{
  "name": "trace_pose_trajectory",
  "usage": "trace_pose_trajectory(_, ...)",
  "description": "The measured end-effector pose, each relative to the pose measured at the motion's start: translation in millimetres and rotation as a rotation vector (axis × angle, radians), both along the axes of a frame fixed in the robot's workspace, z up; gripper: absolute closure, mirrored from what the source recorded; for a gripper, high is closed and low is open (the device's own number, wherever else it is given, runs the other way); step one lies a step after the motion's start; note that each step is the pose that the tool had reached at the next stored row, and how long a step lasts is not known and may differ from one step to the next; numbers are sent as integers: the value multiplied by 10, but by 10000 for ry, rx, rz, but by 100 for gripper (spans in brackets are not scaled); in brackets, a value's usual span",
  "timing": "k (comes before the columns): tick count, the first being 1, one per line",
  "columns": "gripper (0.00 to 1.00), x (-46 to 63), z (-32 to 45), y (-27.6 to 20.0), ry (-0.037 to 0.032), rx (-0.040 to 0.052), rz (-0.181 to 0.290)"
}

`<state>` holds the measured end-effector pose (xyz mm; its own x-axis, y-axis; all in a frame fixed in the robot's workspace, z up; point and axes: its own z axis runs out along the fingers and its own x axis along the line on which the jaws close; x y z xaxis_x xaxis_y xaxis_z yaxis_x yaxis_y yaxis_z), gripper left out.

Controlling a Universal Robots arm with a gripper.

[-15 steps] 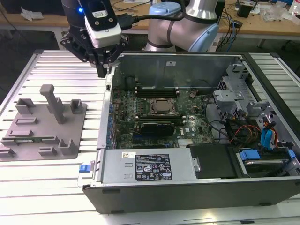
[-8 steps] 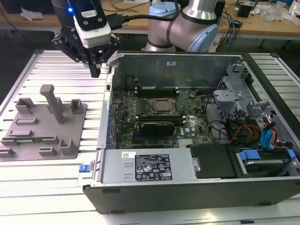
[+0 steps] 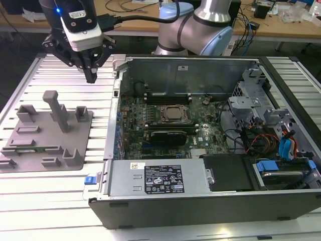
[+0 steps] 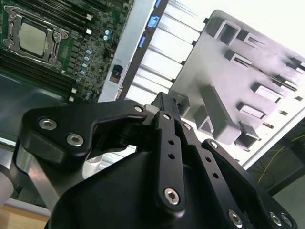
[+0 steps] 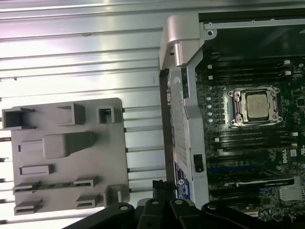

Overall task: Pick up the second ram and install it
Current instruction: 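Reach for the second ram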

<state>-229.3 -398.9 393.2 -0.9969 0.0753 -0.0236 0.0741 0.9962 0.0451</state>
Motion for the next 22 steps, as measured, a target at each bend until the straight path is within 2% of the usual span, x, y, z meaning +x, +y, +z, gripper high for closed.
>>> trace_pose_trajectory(3,92,-97,0,0,0,0,-1)
trace_pose_trajectory(12,92,-299,-1,0,0,0,-1)
trace_pose_trajectory(20,92,-624,-9,0,-2,-1,0)
trace_pose_trajectory(22,92,-752,-34,0,-8,-1,-1)
